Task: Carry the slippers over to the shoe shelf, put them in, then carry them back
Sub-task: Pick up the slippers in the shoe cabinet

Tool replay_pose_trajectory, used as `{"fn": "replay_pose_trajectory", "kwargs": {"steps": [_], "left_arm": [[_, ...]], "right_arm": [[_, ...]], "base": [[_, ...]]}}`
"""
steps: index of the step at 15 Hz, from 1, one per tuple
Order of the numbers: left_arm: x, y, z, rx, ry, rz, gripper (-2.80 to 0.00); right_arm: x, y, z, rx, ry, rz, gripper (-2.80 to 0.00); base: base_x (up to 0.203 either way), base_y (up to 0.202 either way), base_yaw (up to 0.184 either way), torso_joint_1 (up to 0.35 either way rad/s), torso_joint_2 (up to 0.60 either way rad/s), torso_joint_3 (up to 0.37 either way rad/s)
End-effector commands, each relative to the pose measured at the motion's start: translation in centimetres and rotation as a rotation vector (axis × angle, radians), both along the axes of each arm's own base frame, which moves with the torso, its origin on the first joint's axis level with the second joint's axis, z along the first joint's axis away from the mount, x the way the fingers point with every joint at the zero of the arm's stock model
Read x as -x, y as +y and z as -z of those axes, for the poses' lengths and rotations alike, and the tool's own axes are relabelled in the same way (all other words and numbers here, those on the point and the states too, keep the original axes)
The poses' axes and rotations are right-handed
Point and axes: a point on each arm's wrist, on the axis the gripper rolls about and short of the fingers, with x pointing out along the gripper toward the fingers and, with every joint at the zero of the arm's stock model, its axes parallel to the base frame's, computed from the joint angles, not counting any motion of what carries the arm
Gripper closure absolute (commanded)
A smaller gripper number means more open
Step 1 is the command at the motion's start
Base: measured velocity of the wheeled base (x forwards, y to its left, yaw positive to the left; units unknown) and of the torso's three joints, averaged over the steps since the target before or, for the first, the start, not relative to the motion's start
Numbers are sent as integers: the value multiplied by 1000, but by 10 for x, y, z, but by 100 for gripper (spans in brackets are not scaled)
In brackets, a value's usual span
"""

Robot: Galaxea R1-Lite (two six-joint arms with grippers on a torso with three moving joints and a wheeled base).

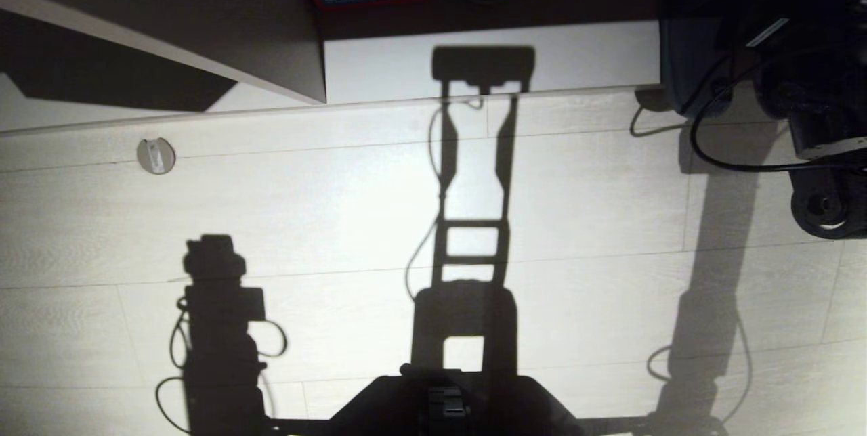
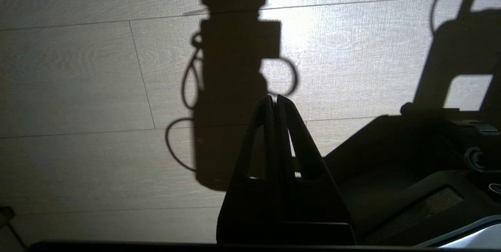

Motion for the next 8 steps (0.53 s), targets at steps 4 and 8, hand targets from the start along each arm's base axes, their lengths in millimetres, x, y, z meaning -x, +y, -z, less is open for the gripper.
{"fn": "replay_pose_trajectory", "kwargs": {"steps": [4,8], "left_arm": [[0,0,0,0,-1,-1,0],[0,0,0,0,-1,-1,0]], "right_arm": [[-11,-1,9,4,13,6,0],[-12,-1,9,7,15,9,0]], "base": [[0,0,0,0,0,0],[0,0,0,0,0,0]]}}
